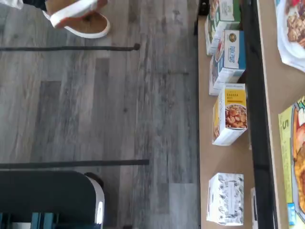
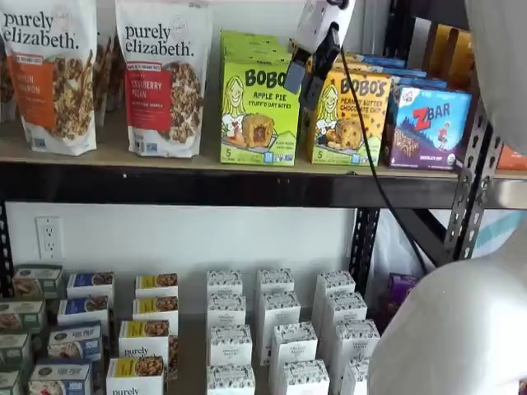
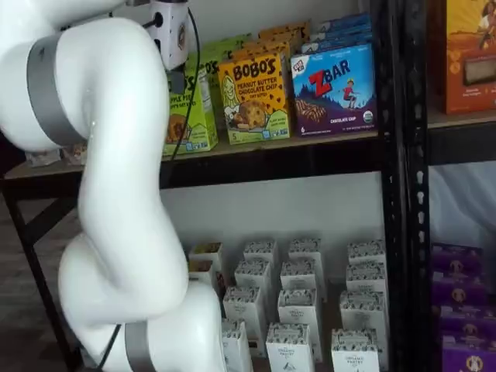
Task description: Pick the green box on the top shelf, the fourth from the left
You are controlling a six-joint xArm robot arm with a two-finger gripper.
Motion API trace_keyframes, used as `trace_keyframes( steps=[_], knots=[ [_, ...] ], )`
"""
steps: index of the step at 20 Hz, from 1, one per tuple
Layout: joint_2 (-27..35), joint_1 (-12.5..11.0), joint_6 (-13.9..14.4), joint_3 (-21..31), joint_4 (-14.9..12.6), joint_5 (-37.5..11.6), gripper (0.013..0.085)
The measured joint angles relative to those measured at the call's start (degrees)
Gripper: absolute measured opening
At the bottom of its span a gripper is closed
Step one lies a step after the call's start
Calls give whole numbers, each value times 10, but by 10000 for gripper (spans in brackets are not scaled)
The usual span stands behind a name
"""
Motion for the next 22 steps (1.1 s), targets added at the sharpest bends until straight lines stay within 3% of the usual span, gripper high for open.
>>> trace_keyframes(
  steps=[10,22],
  knots=[
    [0,13,12,4,13,-12,850],
    [34,11,20,-49,43,-13,850]
  ],
)
